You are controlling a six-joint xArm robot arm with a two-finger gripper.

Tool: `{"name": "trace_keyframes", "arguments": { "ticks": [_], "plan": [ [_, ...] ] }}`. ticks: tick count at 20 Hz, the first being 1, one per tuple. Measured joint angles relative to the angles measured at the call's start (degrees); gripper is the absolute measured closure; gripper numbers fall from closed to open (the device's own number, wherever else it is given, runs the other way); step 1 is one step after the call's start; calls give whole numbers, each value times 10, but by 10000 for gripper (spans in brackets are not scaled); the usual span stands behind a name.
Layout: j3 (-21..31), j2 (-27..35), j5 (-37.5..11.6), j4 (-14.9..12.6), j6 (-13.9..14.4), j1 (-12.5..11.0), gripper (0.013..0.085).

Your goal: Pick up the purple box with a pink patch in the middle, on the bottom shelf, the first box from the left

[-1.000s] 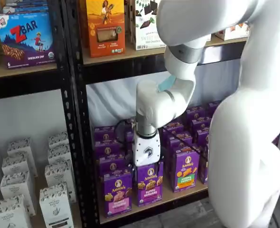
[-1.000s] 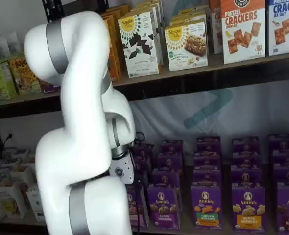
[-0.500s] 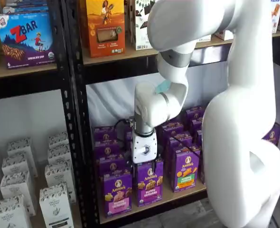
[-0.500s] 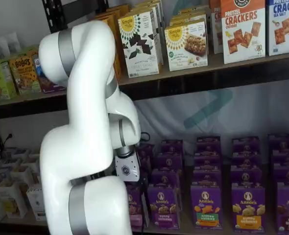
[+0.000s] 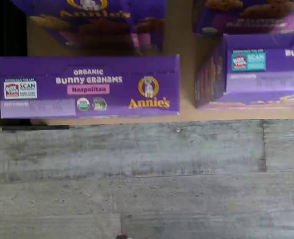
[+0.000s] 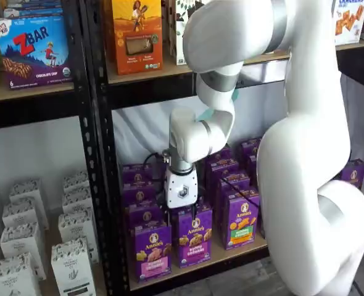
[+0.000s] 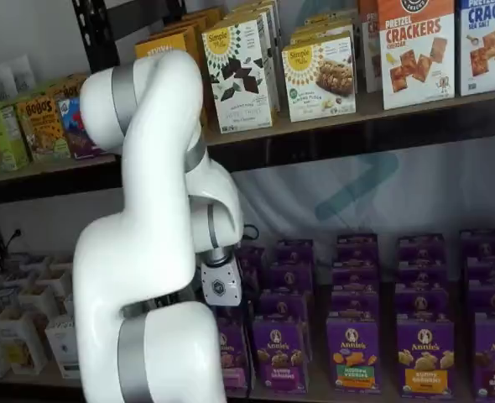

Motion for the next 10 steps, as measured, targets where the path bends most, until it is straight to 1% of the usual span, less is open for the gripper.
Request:
{"name": "trace_keyframes", "arguments": {
  "ticks": [2,5,8,10],
  "plan": [
    [-18,13,8,-5,8,3,130],
    [-44,34,22,-21,26,6,130],
    [-62,48,20,-10,17,8,130],
    [-73,54,19,4,5,8,130]
  ]
}}
